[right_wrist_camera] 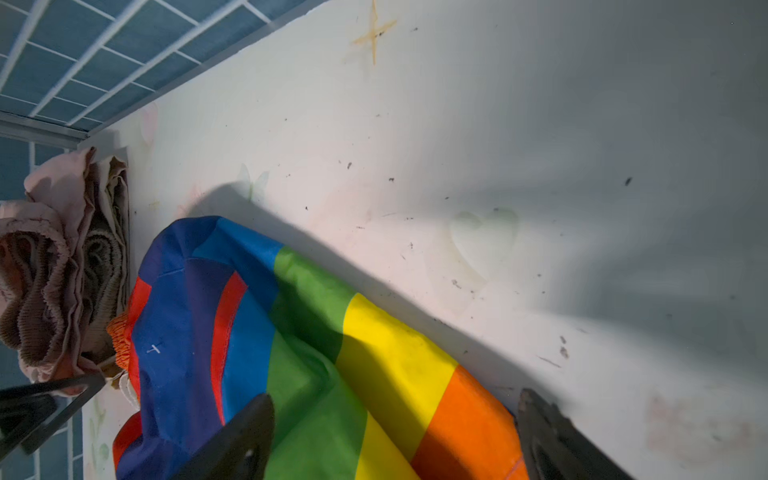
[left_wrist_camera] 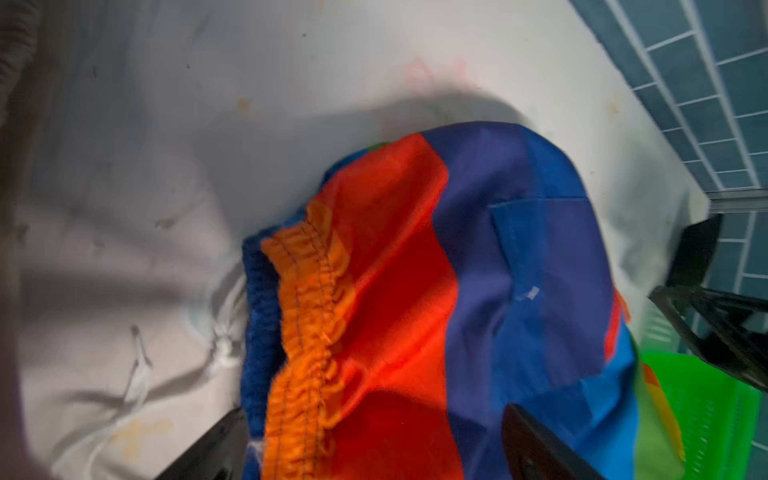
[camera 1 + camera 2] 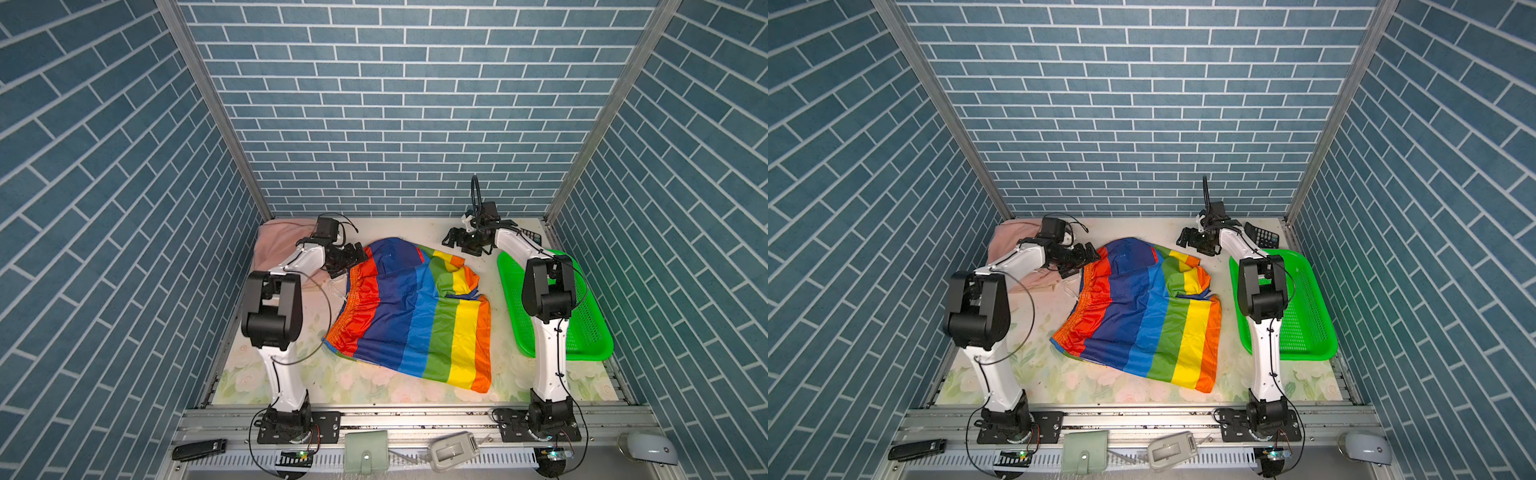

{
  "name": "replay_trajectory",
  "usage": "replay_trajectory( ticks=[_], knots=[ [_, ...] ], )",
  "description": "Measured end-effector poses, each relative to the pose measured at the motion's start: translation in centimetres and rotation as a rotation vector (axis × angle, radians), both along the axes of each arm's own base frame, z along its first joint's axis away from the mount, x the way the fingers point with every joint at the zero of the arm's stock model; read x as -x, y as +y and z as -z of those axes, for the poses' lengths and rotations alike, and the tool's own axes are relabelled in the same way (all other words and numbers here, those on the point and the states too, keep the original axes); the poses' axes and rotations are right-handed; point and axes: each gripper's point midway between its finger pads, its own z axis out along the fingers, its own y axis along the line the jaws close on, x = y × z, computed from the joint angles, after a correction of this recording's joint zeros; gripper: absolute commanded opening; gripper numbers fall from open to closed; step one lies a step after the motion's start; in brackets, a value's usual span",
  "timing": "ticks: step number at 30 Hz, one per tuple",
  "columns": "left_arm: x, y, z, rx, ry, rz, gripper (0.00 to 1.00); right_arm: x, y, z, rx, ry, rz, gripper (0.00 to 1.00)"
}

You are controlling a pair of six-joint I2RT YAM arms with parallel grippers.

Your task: Fold and stack the shorts

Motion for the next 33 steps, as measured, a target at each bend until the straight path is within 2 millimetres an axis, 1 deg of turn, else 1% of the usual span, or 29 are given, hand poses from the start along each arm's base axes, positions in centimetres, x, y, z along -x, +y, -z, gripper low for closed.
replay_trajectory(
  ticks=[2,5,7,10,11,14,16,17,20,22,23,24,27,28,30,32,33],
  knots=[
    [-1.1,0.2,1.4,-0.023,0.015,0.003,0.90,0.0,0.3,-0.2,-0.016,-0.003,-0.010,0.91],
    [-2.5,0.6,2.2,-0.052,0.010,0.002,0.89,0.1,0.3,-0.2,-0.032,0.002,-0.016,0.91],
    [-3.2,0.9,2.1,-0.078,-0.001,0.003,0.89,0.1,0.2,-0.1,-0.041,0.004,-0.018,0.91],
    [-4.1,1.5,1.2,-0.122,-0.035,0.004,0.88,0.1,-0.1,0.0,-0.051,0.006,-0.016,0.91],
    [-4.3,1.6,1.0,-0.131,-0.045,0.006,0.87,0.0,-0.2,0.1,-0.054,0.006,-0.015,0.91],
    [-5.0,2.0,0.5,-0.158,-0.068,0.018,0.78,0.0,-0.5,0.3,-0.071,0.008,-0.013,0.90],
    [-5.3,2.0,0.9,-0.164,-0.073,0.024,0.73,0.0,-0.8,0.6,-0.083,0.013,-0.004,0.89],
    [-5.2,2.0,1.3,-0.166,-0.065,0.028,0.72,-0.1,-1.0,0.7,-0.087,0.018,0.003,0.89],
    [-5.0,2.1,2.6,-0.171,-0.040,0.035,0.72,-0.1,-1.5,1.0,-0.094,0.022,0.010,0.89],
    [-4.9,2.1,3.5,-0.174,-0.023,0.040,0.76,-0.2,-1.7,1.0,-0.100,0.021,0.013,0.89],
    [-4.9,2.1,3.9,-0.176,-0.018,0.045,0.76,-0.2,-1.8,0.9,-0.103,0.022,0.017,0.89],
    [-5.1,2.0,3.8,-0.174,-0.025,0.046,0.74,-0.3,-1.9,0.9,-0.108,0.022,0.019,0.89],
    [-5.5,1.8,3.9,-0.163,-0.039,0.055,0.45,-0.4,-1.9,0.7,-0.119,0.018,0.017,0.89],
    [-5.6,1.6,4.1,-0.153,-0.039,0.054,0.37,-0.4,-1.9,0.7,-0.125,0.020,0.019,0.89],
    [-5.8,1.3,4.2,-0.135,-0.045,0.058,0.24,-0.5,-1.7,0.6,-0.140,0.024,0.021,0.89],
    [-5.9,1.0,4.2,-0.119,-0.049,0.066,0.15,-0.6,-1.5,0.6,-0.154,0.028,0.019,0.88],
    [-5.9,0.9,4.2,-0.110,-0.051,0.068,0.05,-0.6,-1.4,0.6,-0.161,0.029,0.016,0.86]
  ],
)
